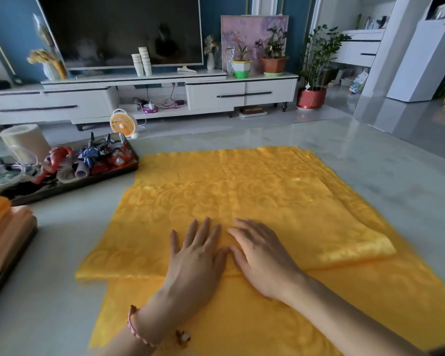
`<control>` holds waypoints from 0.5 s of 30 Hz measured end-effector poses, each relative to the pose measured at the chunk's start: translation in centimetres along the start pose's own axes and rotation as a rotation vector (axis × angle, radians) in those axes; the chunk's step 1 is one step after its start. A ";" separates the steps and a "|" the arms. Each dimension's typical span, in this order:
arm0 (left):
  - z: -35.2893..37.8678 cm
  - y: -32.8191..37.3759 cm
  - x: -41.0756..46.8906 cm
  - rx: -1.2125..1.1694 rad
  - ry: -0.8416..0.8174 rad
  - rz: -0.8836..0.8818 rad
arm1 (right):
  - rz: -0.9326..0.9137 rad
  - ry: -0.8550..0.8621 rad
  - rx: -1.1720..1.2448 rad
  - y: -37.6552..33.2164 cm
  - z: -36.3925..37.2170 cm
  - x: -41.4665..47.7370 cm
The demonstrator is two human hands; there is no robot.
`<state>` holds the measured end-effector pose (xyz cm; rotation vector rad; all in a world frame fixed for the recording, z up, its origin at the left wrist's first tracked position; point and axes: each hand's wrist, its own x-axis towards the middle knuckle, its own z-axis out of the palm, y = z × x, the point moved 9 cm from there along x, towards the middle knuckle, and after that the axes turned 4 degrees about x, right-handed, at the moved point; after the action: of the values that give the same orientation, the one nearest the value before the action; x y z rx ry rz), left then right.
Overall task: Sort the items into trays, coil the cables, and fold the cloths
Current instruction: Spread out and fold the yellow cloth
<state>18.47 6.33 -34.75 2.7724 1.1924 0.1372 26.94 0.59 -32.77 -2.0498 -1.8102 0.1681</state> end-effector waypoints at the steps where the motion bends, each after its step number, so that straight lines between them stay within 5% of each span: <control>1: 0.0 -0.8 -0.2 -0.014 0.006 -0.008 | 0.025 -0.037 -0.029 0.4 0.4 -0.1; 11: -5.1 -15.4 -9.2 0.079 0.147 -0.652 | 0.058 -0.036 -0.034 0.2 0.0 -0.1; 15: -5.8 -16.1 -10.1 0.092 0.039 -0.781 | 0.007 0.077 -0.131 -1.6 -0.5 -0.6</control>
<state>-0.71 10.43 -31.77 2.1589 2.2134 0.0576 25.52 0.07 -31.79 -2.1202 -1.8103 -0.0276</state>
